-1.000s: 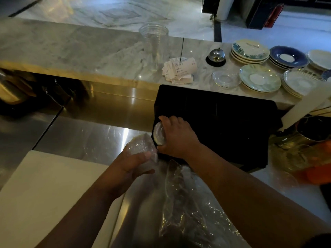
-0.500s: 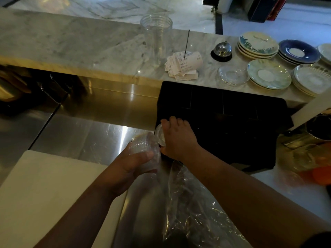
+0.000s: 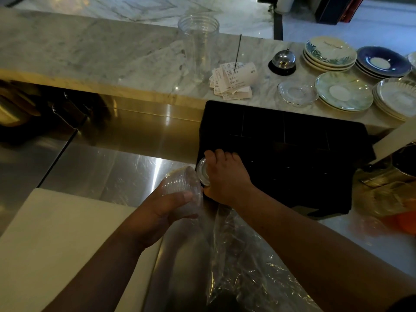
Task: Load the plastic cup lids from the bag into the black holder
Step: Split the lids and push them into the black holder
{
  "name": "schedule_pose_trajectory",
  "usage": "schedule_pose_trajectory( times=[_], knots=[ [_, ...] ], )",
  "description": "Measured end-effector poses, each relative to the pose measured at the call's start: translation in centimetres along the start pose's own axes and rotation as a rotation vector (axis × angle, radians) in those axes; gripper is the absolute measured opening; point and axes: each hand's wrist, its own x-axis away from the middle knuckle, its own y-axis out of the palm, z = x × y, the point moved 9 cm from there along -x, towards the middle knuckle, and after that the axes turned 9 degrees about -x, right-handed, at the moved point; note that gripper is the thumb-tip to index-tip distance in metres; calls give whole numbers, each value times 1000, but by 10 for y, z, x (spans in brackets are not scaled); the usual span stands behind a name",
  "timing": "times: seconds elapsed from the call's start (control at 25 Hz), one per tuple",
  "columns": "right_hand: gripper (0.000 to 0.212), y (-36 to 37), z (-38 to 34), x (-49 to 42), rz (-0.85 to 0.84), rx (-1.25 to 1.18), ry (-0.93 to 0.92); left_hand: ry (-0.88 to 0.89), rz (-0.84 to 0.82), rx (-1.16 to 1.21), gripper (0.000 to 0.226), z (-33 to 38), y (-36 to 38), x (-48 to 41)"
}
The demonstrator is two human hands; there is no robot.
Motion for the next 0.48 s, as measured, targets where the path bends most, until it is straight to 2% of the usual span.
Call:
schedule_pose_trajectory(
  times=[0.24, 0.36, 0.48],
  knots=[
    [101, 4, 0, 4, 57, 8, -8, 19, -5, -4, 82, 4, 5, -2],
    [100, 11, -2, 15, -37, 22, -35, 14, -8, -10, 82, 2, 6, -3],
    [77, -4, -5, 31, -101, -98, -79, 2, -18, 19, 71, 0, 8, -2]
  ],
)
